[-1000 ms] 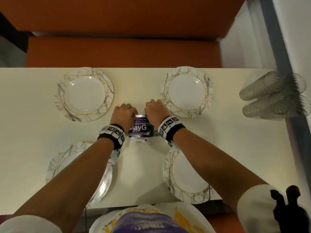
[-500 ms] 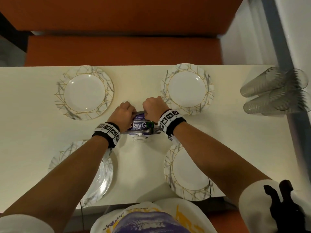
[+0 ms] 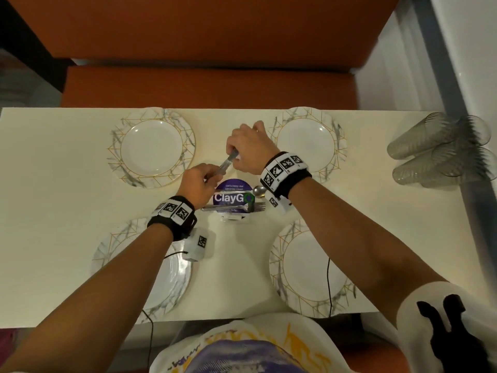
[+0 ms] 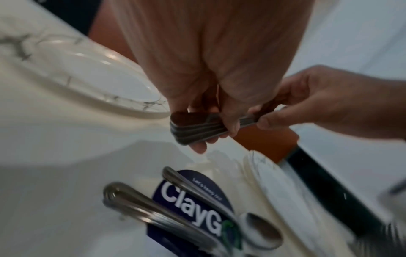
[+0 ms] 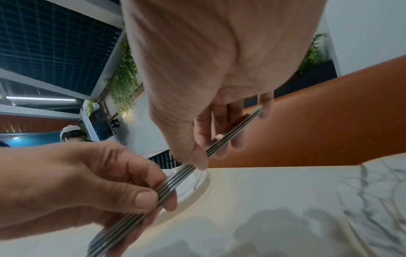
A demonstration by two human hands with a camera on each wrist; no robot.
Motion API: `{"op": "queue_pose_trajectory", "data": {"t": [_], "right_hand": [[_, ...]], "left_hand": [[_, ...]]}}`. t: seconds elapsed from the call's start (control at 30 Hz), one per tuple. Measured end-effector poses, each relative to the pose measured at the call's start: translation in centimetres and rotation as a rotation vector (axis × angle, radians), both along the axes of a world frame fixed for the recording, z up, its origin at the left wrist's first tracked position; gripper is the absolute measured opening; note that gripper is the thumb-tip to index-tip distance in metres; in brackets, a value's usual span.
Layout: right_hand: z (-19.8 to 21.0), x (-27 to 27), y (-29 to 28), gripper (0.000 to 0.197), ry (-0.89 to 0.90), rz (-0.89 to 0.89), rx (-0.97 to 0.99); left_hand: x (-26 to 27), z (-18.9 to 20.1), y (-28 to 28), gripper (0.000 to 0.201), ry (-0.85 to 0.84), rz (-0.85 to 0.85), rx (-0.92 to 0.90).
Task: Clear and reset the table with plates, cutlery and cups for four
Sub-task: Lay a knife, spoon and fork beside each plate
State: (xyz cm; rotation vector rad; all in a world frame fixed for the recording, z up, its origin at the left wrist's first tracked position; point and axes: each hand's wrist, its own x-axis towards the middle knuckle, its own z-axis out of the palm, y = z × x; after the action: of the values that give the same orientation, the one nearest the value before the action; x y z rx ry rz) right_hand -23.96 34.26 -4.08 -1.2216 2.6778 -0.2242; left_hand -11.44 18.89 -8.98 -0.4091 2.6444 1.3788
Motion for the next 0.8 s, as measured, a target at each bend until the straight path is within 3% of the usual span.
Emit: {"op": "queue_pose_trajectory", "data": {"t": [0.07,0.13,0.2,0.27,0.33,0.43,0.63,0.8], "right_hand": [[0.2,0.5,0.2,0.031,0.113,-0.051,-0.118],[0.1,2.0,0.3,0.030,0.151,-0.197,-0.351],[-0.4,4.0,0.1,0.022,0.044,-0.384,-0.590],[-1.5,6.5,-0.4,0.019,-0.195,-0.580,-0.689],[-2.6,8.9,-1.1,0.015,-0.454,-0.705,-0.621],[-4.0,12.0,-2.5,0.021,-0.657,-0.665,-0.531],[-4.7,16.5,-4.2,0.018,-0.603,-0.705,-0.557],[-5.6,20.3,-3.6,0.014,-0.734,-0.903,-0.654]], "left_hand": [[0.8,0.1,0.3,0.014,-0.069,0.127,0.132],[2.3,0.4,0.5,0.017,-0.103,0.238,0.242],[3.9,0.6,0.7,0.018,-0.120,0.329,0.353],[5.6,0.7,0.7,0.018,-0.131,0.381,0.434],[6.9,0.5,0.5,0.018,-0.133,0.419,0.499],[8.8,0.4,0.0,0.018,-0.150,0.432,0.537],[13.0,0.3,-1.9,0.015,-0.137,0.355,0.441],[16.8,-0.8,-4.2,0.013,-0.182,0.490,0.517]]}}
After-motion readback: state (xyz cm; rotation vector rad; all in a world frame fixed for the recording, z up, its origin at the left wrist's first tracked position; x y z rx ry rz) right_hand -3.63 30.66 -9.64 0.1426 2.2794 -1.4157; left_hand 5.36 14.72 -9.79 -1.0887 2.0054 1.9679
